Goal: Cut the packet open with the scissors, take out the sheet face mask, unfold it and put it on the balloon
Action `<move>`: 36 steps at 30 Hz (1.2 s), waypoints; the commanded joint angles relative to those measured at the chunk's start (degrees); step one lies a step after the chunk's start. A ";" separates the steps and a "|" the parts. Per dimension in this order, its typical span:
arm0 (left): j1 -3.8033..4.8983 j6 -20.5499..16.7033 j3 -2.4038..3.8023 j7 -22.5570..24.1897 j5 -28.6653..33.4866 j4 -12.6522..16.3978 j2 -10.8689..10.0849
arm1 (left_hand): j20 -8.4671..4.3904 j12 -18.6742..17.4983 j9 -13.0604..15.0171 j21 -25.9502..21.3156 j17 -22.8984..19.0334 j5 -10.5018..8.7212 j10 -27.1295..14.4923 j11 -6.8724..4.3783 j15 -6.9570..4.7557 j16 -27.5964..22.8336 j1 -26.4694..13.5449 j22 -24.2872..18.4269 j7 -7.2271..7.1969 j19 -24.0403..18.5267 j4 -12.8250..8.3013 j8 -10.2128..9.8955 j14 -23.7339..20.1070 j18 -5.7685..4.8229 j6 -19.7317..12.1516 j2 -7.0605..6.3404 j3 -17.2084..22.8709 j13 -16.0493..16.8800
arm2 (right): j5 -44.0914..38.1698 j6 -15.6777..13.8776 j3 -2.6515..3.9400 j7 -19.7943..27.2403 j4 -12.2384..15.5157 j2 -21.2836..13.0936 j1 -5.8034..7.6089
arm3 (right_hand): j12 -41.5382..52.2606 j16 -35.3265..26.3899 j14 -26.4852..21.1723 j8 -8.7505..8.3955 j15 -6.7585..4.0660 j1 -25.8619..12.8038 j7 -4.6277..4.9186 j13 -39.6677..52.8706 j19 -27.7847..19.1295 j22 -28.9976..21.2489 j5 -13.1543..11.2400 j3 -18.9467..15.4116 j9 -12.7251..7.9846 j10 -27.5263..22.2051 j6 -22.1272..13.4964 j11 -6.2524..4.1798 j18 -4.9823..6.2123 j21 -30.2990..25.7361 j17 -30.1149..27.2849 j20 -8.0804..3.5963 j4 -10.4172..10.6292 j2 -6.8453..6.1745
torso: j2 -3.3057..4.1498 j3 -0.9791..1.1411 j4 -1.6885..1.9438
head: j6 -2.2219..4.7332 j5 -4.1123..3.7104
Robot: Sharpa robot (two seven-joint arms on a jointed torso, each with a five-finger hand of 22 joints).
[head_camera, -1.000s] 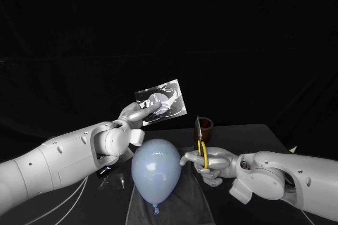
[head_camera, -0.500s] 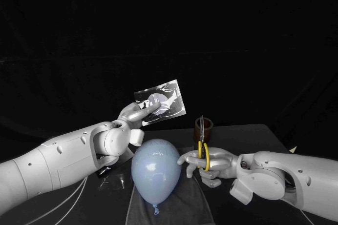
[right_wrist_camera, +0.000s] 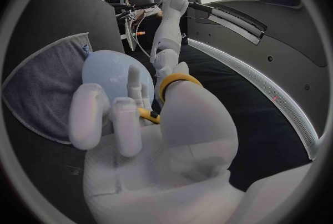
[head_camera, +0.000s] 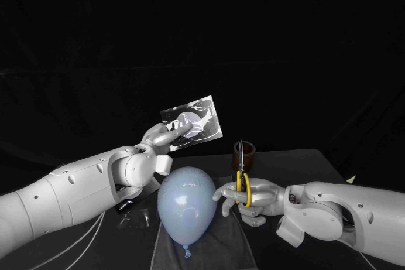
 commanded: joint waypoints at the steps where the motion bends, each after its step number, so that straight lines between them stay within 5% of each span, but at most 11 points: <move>1: 0.07 0.22 0.08 0.48 -0.19 0.05 0.10 | 0.01 -0.29 1.00 0.20 0.09 0.32 0.38 0.11 -0.03 -0.22 -0.33 0.06 0.03 0.32 0.02 0.25 0.45 0.60 0.33 0.47 0.39 0.02 | -0.60 0.40 0.06 0.14 0.15 -0.03 0.04 | 9.60 0.31 6.53 0.73 -2.76 0.10 0.65 8.43 0.37 4.70 -0.35 -0.54 -1.11 13.01 -20.52 -4.04 -0.13 0.61 12.45 -1.00 0.03 0.50 | -0.01 -0.02 -0.01 | -0.04 -0.01; 4: 0.07 0.22 0.08 0.49 -0.19 0.05 0.10 | 0.01 -0.29 1.00 0.20 0.09 0.32 0.38 0.11 -0.03 -0.22 -0.33 0.06 0.03 0.32 0.02 0.25 0.45 0.60 0.33 0.47 0.39 0.02 | -0.83 0.11 0.06 0.01 0.12 -0.05 0.04 | 27.06 0.57 6.68 2.68 -3.26 0.18 0.20 23.90 0.69 5.16 -0.09 -1.13 -2.66 12.93 -20.75 -4.80 -0.28 1.19 12.94 -1.67 -0.02 0.79 | -0.01 -0.01 -0.01 | -0.03 0.01; 16: 0.06 0.36 0.09 0.51 -0.21 0.44 0.34 | 0.00 -0.29 1.05 0.22 0.14 0.32 0.40 0.11 -0.04 -0.26 -0.53 0.07 0.04 0.34 -0.19 0.28 0.48 0.61 0.32 0.43 0.64 0.02 | -1.68 -0.55 0.06 -0.95 -0.48 0.35 0.04 | 35.78 1.11 6.93 4.67 -3.46 0.26 0.21 31.12 1.34 6.13 -0.19 -1.66 -4.32 14.10 -20.16 -4.81 -0.61 2.57 13.93 -1.78 -0.01 1.16 | 0.02 -0.05 -0.02 | 0.04 0.08; 23: 0.12 0.41 0.15 0.47 -0.67 0.59 0.93 | 0.00 -0.30 1.06 0.22 0.14 0.32 0.40 0.11 -0.04 -0.27 -0.54 0.07 0.05 0.33 -0.23 0.29 0.48 0.61 0.32 0.43 0.68 0.02 | -2.71 -0.30 0.06 -1.74 -0.79 0.57 0.05 | 24.44 0.31 6.54 5.25 -3.09 -0.82 0.44 24.70 0.20 4.76 -0.17 -0.53 -5.39 6.50 -22.00 -4.39 -0.12 0.25 12.54 -1.52 0.21 -0.66 | 0.01 -0.03 -0.03 | -0.06 0.06; 25: 0.15 0.43 0.19 0.44 -0.73 0.64 1.09 | -0.01 -0.30 1.06 0.22 0.15 0.32 0.40 0.12 -0.04 -0.27 -0.56 0.07 0.05 0.33 -0.26 0.29 0.47 0.61 0.31 0.42 0.72 0.02 | -3.03 0.02 0.06 -2.04 -0.83 0.59 0.06 | 15.71 -0.54 6.07 5.42 -2.80 -1.69 0.44 19.55 -0.70 3.72 -0.09 0.87 -6.08 0.56 -23.63 -4.01 0.22 -1.49 11.09 -1.20 0.28 -1.90 | 0.03 -0.02 -0.02 | -0.13 0.04; 29: 0.38 0.45 0.27 0.34 -0.89 0.69 1.38 | -0.01 -0.31 1.07 0.21 0.16 0.32 0.39 0.12 -0.04 -0.29 -0.60 0.07 0.05 0.32 -0.33 0.29 0.47 0.61 0.30 0.41 0.80 0.01 | -3.91 0.92 0.06 -2.81 -0.85 0.69 0.08 | 10.99 -2.64 4.80 5.38 -1.70 -3.58 1.01 16.17 -1.94 2.28 -0.09 4.00 -7.99 -2.71 -27.23 -2.78 0.70 -3.94 7.68 -0.35 0.41 -5.29 | 0.00 0.00 -0.05 | -0.16 0.08; 36: 1.05 0.00 0.32 -1.41 -1.85 0.98 1.64 | -0.01 -0.31 1.09 0.20 0.17 0.32 0.38 0.12 -0.04 -0.32 -0.65 0.06 0.07 0.29 -0.42 0.29 0.46 0.60 0.29 0.40 0.91 0.01 | -4.62 1.90 0.06 -3.59 -1.01 0.86 0.13 | 5.06 -3.77 3.95 7.56 -0.08 -4.26 -0.11 10.85 -2.19 2.04 -0.12 4.75 -9.27 -5.41 -29.00 -0.87 0.75 -4.40 5.83 1.10 0.44 -5.98 | -0.03 0.05 0.02 | -0.12 0.12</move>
